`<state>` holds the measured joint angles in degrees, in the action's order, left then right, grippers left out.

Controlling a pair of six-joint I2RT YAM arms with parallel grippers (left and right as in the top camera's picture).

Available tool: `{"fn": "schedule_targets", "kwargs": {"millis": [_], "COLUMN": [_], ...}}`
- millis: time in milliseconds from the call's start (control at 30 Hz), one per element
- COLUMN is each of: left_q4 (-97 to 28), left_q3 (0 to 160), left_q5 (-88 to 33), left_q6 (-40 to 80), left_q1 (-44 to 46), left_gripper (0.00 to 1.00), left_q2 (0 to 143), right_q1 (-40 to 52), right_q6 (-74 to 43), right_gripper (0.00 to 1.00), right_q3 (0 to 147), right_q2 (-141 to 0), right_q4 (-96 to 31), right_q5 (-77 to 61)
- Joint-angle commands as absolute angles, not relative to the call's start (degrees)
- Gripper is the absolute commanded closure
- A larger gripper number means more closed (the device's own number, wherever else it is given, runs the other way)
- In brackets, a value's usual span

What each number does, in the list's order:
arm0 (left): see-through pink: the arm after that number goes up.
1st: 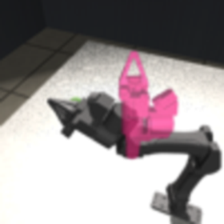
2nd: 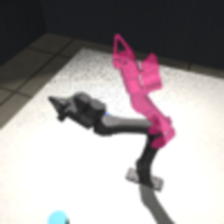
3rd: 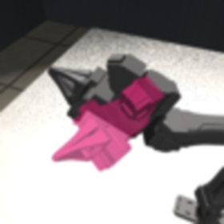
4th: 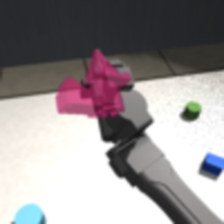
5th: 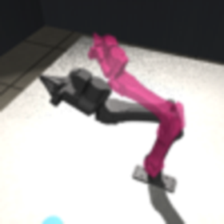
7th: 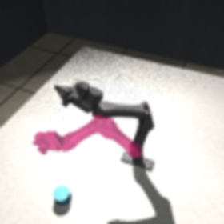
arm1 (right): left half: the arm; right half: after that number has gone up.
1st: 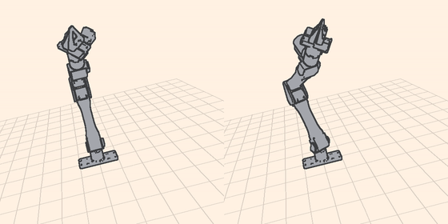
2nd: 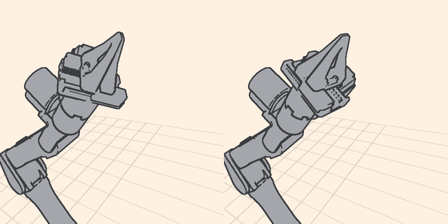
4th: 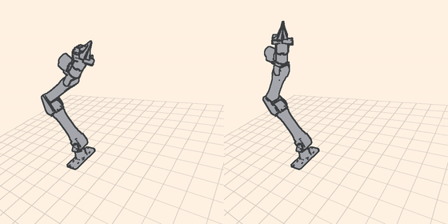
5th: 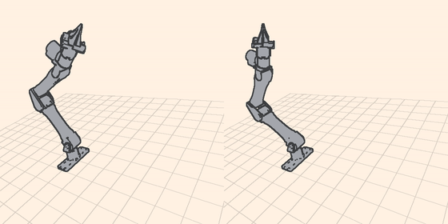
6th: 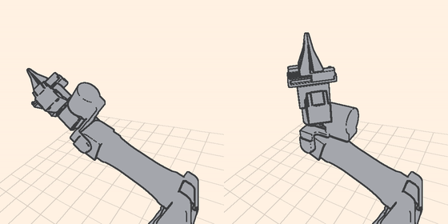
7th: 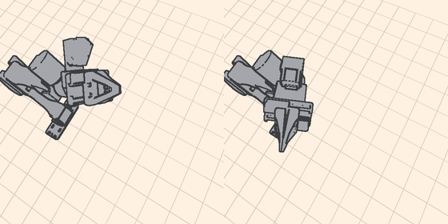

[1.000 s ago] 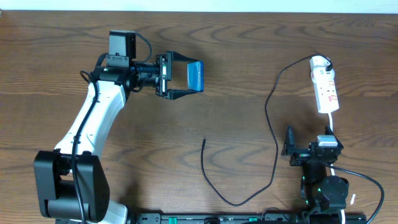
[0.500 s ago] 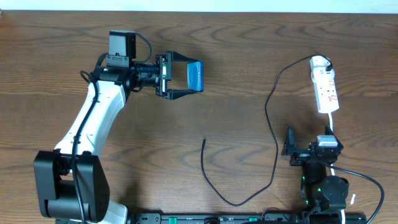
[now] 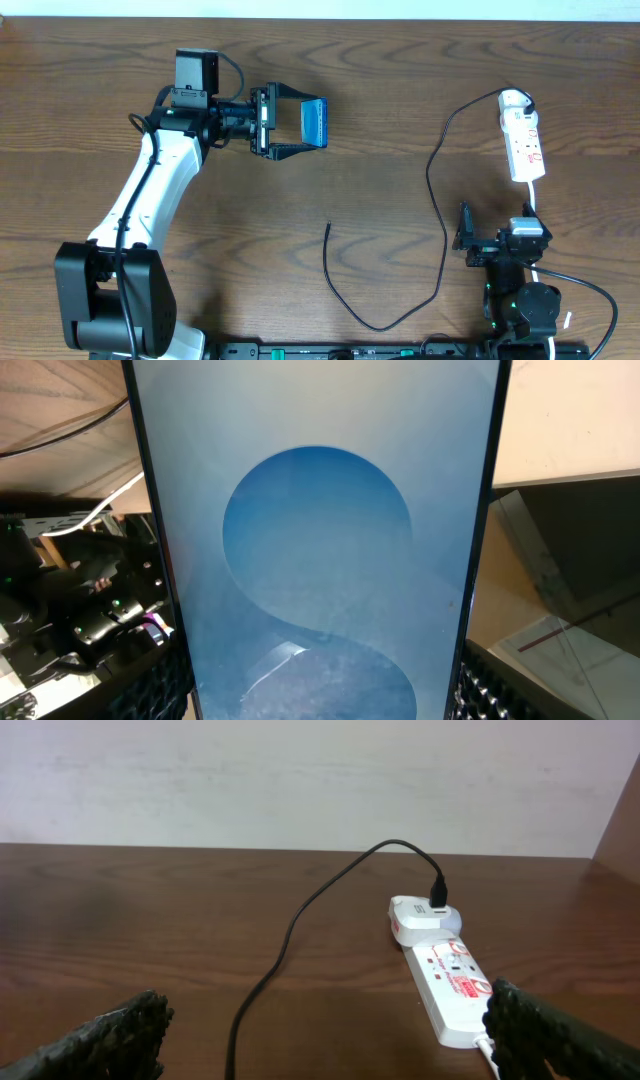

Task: Plug charger to phone and switch on socket
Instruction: 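Hold the phone upright in the air with the left gripper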

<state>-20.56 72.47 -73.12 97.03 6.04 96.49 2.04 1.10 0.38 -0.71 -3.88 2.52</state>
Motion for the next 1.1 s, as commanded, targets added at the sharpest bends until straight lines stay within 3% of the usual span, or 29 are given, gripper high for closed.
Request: {"fn": "schedule_targets", "kwargs": {"millis": [0,1067], "left_q4": [-20.23,-20.21], "left_q3": [72.75,72.75], "left_q5": [-74.35,-78.67], "left_q6": [95.59,87.22], "left_q1": [5.82,5.8], "left_gripper": [0.93,0.93], "left_q2": [95.04,95.04], "right_q1": [1.48,1.48], "right_q6": [0.91,0.91], "right_gripper": [0.01,0.01], "right_q3": [0.3,0.3], "right_q2": [-0.38,-0.38], "right_q4": [-4.12,-4.1], "right_q5": [2.44,2.46]}}
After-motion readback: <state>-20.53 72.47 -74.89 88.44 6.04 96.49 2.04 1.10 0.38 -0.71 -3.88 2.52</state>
